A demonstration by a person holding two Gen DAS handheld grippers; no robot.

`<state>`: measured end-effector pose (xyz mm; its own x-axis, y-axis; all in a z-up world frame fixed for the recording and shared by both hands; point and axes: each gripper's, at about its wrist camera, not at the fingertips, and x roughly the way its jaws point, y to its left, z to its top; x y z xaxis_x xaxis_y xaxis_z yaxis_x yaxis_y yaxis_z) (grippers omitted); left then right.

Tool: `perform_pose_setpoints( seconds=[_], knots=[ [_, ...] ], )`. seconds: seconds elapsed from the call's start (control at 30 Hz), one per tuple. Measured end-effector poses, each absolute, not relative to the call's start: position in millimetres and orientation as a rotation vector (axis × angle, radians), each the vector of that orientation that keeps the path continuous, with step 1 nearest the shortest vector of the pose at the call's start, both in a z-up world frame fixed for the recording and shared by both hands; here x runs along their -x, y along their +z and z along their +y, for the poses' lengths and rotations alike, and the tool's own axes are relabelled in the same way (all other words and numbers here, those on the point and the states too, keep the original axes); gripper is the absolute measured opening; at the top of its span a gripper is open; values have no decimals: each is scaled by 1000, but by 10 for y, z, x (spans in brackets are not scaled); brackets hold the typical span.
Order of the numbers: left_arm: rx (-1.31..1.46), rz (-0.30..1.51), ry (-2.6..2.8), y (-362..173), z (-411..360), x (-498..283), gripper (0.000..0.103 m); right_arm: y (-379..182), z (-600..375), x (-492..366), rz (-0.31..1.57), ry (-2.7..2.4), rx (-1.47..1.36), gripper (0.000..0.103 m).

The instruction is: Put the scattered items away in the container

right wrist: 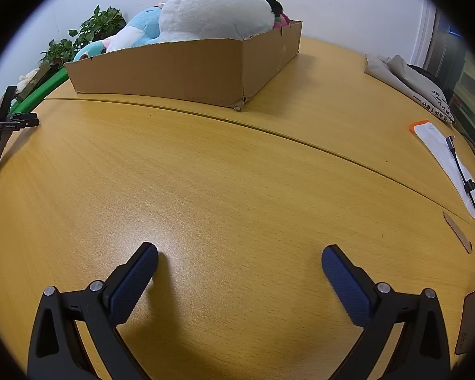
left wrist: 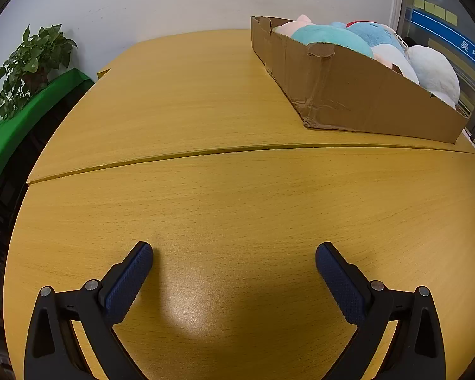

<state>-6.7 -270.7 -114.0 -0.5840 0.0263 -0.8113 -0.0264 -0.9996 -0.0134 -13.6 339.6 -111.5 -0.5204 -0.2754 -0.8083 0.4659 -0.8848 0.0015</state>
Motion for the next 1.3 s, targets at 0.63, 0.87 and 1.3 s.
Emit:
perform_pose_setpoints(
  seconds=[0.63, 0.87, 1.3],
  knots=[
    [1416, 2, 2771, -1135, -2711, 86, 103, -1069, 3357, 166, 294, -2422, -1229, 103],
    [1416, 2, 2772, -1136, -2730, 133, 103, -1068, 3358, 166, 294, -2423, -1229, 103],
    [1414, 2, 2772, -1138, -2728, 127, 103, -1067, 3356, 166, 295, -2423, -1229, 103]
  ],
)
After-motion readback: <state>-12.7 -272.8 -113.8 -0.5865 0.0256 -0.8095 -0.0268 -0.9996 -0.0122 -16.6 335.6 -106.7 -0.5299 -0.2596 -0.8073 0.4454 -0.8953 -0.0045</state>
